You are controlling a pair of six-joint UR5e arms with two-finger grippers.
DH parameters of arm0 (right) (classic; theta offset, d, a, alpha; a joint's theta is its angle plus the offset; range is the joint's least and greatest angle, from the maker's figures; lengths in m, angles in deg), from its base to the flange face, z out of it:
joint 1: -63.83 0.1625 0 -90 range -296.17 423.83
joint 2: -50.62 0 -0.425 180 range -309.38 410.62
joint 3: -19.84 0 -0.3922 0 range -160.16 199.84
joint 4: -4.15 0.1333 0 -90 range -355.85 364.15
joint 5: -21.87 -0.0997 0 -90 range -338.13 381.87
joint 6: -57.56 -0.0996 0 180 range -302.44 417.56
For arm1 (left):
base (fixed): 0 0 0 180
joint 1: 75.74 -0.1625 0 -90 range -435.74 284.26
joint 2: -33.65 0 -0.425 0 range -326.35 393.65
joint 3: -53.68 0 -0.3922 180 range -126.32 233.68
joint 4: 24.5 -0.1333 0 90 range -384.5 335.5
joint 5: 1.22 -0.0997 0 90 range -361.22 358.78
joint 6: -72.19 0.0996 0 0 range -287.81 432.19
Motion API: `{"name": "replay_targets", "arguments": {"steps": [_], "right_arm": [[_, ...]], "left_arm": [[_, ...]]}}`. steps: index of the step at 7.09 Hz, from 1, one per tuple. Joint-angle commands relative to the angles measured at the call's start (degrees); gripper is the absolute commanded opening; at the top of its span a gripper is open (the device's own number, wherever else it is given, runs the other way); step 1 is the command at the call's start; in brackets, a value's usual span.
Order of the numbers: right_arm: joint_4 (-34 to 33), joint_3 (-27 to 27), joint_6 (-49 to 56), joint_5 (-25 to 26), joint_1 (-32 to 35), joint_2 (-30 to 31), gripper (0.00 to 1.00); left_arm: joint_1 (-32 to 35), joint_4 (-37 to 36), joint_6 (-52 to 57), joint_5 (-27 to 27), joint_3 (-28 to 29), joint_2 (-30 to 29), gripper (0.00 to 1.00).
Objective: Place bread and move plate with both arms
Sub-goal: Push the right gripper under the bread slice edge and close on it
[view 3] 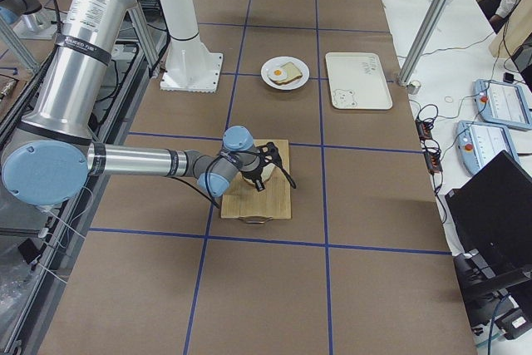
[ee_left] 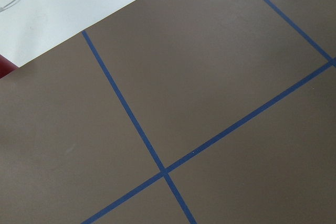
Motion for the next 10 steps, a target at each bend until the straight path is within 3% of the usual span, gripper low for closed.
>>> {"name": "replay_targets", "arguments": {"steps": [1, 3, 5, 7, 10], "right_arm": [[0.06, 0.07, 0.03, -0.33, 0.05, -0.03, 0.0], [0.23, 0.51, -0.06, -2.25, 1.01, -0.03, 0.0], [3.47, -0.36, -0.94, -10.22, 5.13, 0.15, 0.0], [3.66, -0.1, -1.12, -10.87, 6.46, 0.15, 0.0], [6.27, -0.36, -1.12, -20.08, 13.92, -0.29, 0.0]], "left_arm": [[0.0, 0.0, 0.0, 0.0, 0.0, 0.0, 0.99], [0.0, 0.0, 0.0, 0.0, 0.0, 0.09, 0.99], [0.0, 0.0, 0.0, 0.09, 0.0, 0.09, 0.99], [0.09, 0.0, 0.0, 1.58, 0.09, 0.26, 0.99], [0.09, 0.0, 0.0, 1.59, 0.09, 0.35, 0.99]]}}
